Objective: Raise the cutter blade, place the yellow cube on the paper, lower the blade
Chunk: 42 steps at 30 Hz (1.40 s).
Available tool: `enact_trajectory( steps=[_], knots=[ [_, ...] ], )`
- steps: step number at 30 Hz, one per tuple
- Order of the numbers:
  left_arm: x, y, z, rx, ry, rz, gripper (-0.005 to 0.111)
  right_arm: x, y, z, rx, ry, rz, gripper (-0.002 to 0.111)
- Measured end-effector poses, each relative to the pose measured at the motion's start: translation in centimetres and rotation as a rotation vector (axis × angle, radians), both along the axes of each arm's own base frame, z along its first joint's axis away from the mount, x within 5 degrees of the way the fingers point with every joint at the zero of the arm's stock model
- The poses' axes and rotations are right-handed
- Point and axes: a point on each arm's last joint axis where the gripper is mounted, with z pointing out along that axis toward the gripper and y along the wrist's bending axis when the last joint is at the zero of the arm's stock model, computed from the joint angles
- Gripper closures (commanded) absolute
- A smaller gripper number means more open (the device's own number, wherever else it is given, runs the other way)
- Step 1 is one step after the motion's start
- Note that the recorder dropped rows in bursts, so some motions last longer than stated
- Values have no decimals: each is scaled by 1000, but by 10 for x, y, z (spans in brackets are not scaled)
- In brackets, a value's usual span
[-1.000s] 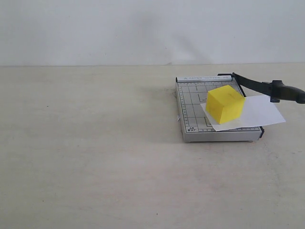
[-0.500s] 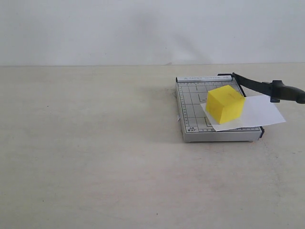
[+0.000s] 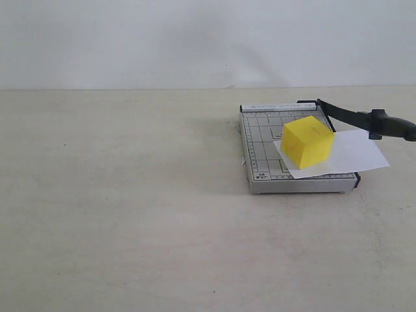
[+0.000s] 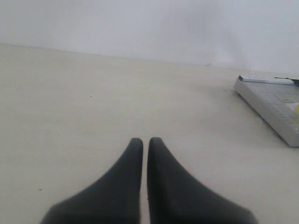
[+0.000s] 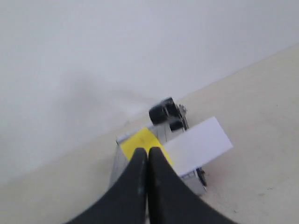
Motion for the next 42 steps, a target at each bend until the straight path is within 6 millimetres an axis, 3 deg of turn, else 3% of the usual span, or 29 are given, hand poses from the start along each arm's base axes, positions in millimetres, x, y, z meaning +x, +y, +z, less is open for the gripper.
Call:
enact_trajectory(
  steps=[8,12,15,18,22,23,28,35,42],
  knots=[
    [0,2,-1,43,3,16,102,0,-7,12,188,-124,-68,108],
    [0,2,-1,46,3,17,102,0,-3,8,211,-64,-33,108],
    [0,3,-3,50,21,32,102,-3,4,16,134,-6,38,102],
    [0,6,-4,55,40,84,102,-3,7,39,-4,5,83,85],
    [-1,7,-5,12,56,133,102,5,10,68,-168,49,124,44],
    [-1,6,-5,-4,58,131,102,9,11,75,-204,74,134,39],
    [-2,2,-8,-33,92,85,102,41,10,98,-321,256,156,45],
    [-2,1,-9,-44,110,71,102,107,10,120,-404,575,225,45],
    [-2,1,-9,-44,110,70,102,178,11,116,-500,873,343,45]
  ],
)
